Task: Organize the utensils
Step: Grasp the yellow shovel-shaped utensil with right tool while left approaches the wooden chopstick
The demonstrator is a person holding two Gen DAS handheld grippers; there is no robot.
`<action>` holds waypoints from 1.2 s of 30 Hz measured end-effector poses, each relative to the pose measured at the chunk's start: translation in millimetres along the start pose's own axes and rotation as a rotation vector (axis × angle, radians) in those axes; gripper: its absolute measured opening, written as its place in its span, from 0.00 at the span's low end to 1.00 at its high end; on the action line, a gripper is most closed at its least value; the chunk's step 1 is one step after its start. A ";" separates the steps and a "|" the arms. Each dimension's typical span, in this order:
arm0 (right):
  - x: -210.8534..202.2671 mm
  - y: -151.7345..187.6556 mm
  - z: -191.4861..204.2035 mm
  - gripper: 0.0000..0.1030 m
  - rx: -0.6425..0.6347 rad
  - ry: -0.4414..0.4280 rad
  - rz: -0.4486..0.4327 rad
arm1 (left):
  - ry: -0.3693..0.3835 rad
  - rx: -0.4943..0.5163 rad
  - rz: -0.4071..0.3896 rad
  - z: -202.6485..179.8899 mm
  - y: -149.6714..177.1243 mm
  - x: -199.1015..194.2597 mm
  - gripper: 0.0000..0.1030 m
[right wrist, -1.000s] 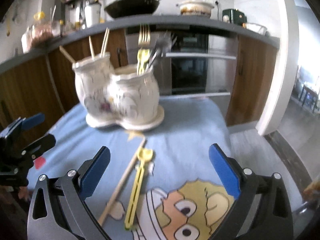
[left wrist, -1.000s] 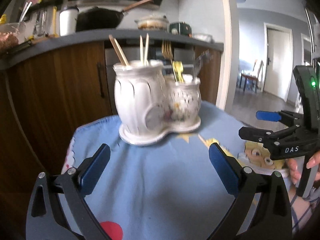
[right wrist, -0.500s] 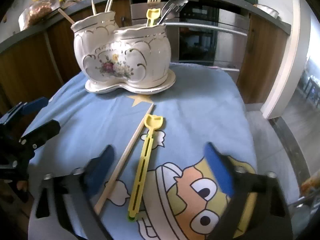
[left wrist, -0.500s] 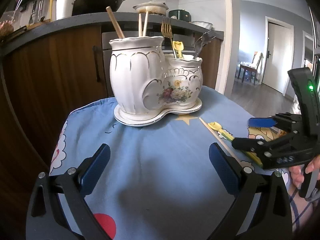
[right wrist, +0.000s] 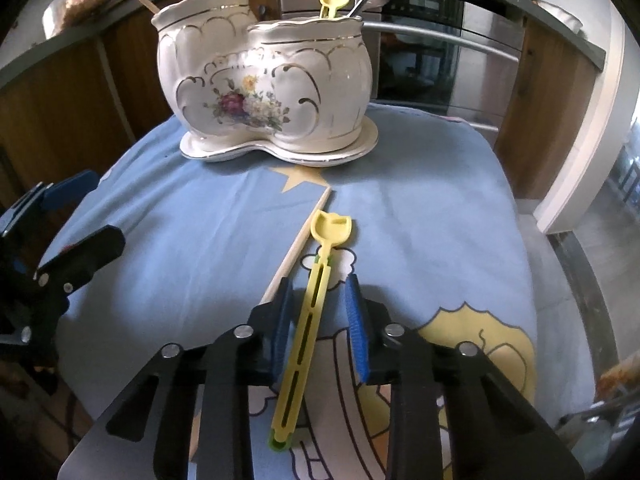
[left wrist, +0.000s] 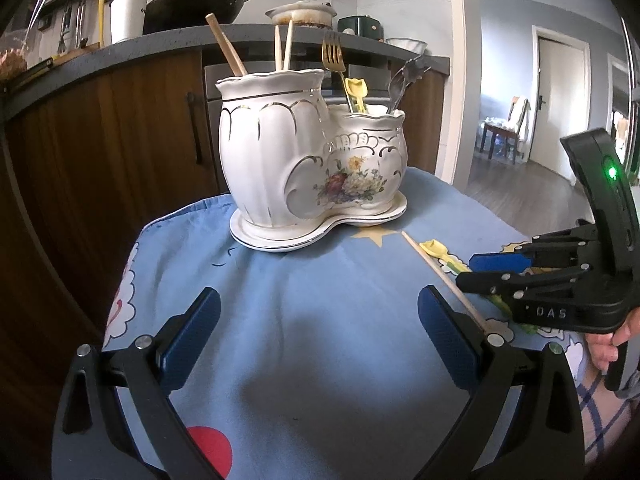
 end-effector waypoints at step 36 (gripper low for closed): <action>-45.7 0.5 -44.2 0.10 0.116 -0.122 -0.211 | 0.104 0.131 0.358 -87.2 30.7 34.5 0.06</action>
Point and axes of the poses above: each gripper's, at about its wrist camera, not at the fingertips, and x roughly the way its jaws point, z to its left, y to its underside, the point moved 7 cm from there along x, roughly the way its jaws point, and after that the axes turned 9 degrees about -x, right-handed, at the moved point
